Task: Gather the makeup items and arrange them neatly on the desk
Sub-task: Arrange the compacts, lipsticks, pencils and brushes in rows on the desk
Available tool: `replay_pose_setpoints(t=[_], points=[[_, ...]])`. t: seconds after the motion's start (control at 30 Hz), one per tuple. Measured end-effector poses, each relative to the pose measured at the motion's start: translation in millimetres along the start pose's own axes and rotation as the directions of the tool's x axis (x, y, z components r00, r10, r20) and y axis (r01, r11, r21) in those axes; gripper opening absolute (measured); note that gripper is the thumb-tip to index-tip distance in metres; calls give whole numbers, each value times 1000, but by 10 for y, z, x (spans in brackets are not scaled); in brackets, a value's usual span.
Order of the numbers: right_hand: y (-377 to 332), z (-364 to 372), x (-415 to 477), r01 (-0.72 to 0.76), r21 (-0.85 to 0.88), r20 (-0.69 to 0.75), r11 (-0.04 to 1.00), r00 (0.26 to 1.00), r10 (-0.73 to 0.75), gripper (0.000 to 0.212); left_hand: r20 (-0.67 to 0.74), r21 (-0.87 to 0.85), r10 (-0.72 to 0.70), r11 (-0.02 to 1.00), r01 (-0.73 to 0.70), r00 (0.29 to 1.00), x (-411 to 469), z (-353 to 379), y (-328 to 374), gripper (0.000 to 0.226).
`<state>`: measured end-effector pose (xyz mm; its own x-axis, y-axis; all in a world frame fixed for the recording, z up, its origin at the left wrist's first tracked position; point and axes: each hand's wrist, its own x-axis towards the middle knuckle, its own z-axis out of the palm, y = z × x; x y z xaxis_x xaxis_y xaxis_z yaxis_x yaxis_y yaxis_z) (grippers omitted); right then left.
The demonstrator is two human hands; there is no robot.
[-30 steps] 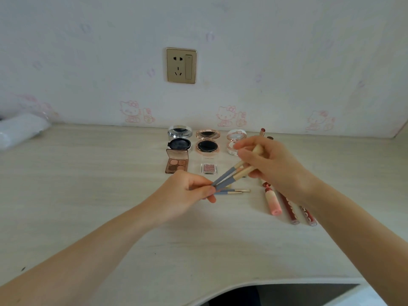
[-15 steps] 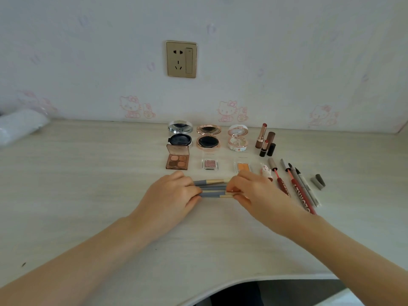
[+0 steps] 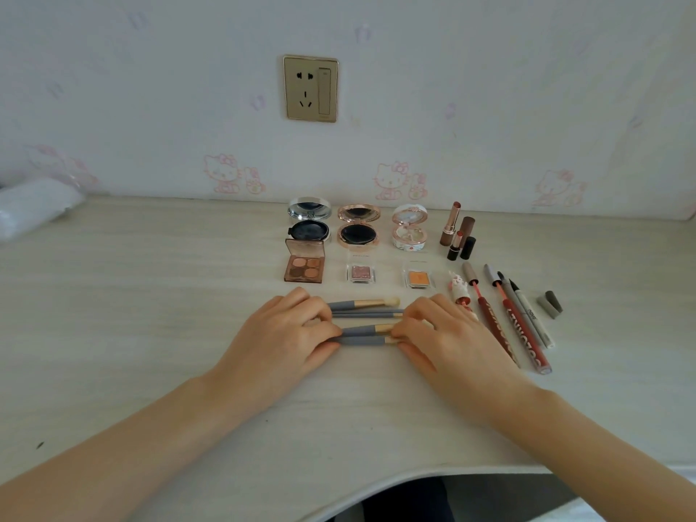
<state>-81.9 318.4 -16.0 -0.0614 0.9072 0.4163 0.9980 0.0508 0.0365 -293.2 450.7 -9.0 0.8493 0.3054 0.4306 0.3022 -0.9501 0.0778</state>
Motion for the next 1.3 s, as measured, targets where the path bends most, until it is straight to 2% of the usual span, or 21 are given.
replay_pose_setpoints(t=[0.13, 0.27, 0.33, 0.4, 0.53, 0.67, 0.93, 1.0, 1.07, 1.13, 1.3], points=[[-73, -42, -22, -46, 6, 19, 999, 999, 46, 36, 21, -68, -109, 992, 110, 994, -11, 4, 36, 36], [-187, 7, 18, -51, -172, -73, 984, 997, 39, 39, 100, -114, -218, 967, 229, 971, 13, 43, 142, 54], [-193, 94, 21, -34, -184, -106, 982, 994, 15, 33, 132, -119, -216, 965, 232, 967, 47, 85, 161, 57], [-181, 169, 22, -34, -154, -82, 988, 996, 21, 45, 138, -119, -201, 969, 217, 970, 94, 126, 158, 56], [-206, 218, 34, -1, -160, -80, 987, 997, -12, 43, 146, -94, -171, 978, 186, 974, 148, 188, 116, 52], [-259, 205, 76, -40, -132, -61, 990, 998, 32, 45, 211, 2, -142, 989, 145, 967, 169, 194, 81, 59], [-303, 151, 79, -101, -64, -24, 993, 995, 100, 50, 228, -84, -156, 980, 179, 961, 149, 210, 19, 84], [-281, 132, 53, -188, -90, -50, 978, 982, 184, 46, 228, -88, -166, 978, 190, 959, 143, 198, 26, 83], [-272, 132, 39, -253, -119, -62, 960, 967, 247, 42, 206, -93, -178, 975, 200, 962, 130, 188, 43, 70], [-280, 146, 30, -262, -131, -34, 956, 965, 259, 46, 191, -93, -189, 973, 209, 963, 119, 187, 65, 56], [-281, 142, 42, -255, -98, 13, 962, 966, 257, 51, 217, -118, -187, 969, 216, 958, 136, 183, 72, 58]])
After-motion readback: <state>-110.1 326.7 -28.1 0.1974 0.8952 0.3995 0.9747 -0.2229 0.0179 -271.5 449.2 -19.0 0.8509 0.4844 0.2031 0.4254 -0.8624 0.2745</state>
